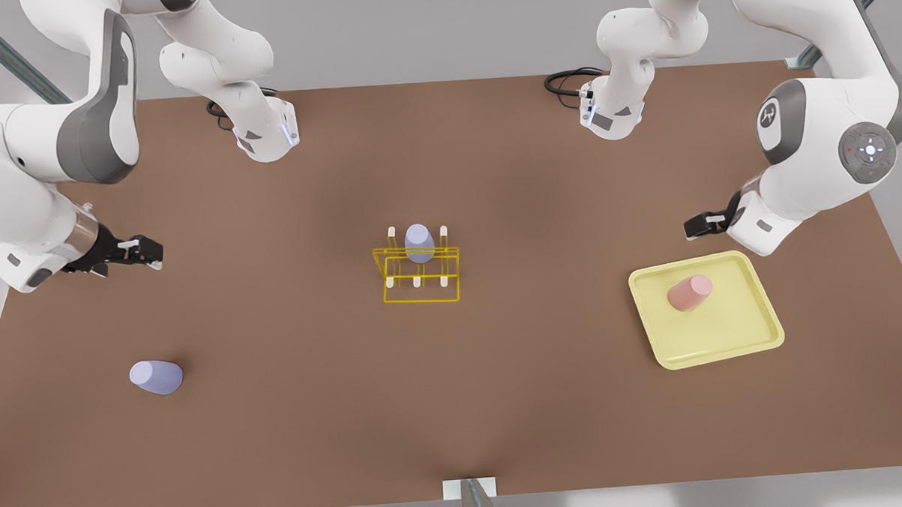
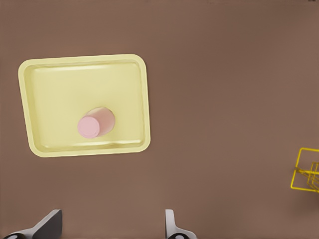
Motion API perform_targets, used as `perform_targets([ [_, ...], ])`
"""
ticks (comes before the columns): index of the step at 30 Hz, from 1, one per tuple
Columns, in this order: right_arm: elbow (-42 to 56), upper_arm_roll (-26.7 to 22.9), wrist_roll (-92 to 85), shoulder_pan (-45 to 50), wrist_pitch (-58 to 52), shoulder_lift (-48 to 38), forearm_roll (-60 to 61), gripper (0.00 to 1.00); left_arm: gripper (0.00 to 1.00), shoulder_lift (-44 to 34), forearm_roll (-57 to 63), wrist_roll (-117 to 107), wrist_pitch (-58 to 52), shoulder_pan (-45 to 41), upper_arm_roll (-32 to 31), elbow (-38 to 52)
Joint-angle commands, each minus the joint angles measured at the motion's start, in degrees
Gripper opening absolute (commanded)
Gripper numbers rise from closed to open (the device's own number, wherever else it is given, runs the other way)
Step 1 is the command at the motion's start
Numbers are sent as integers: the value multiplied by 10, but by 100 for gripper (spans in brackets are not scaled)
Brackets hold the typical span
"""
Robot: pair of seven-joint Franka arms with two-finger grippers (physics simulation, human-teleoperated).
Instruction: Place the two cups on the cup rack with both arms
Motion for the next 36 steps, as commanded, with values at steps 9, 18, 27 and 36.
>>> perform_targets([
  [9, 42, -3, -88, -43, 94, 155, 28, 100, 100, 147, -9, 10, 237, 64, 7, -4],
  [18, 50, -4, -83, -100, 307, 312, 110, 100, 100, 119, -8, 9, 384, 60, 44, -203],
  [27, 124, -6, -88, -136, 317, 382, 120, 100, 100, 146, -8, 9, 451, 63, 53, -263],
  [36, 103, -7, -112, -148, 311, 385, 93, 100, 100, 196, -9, 9, 485, 63, 53, -264],
])
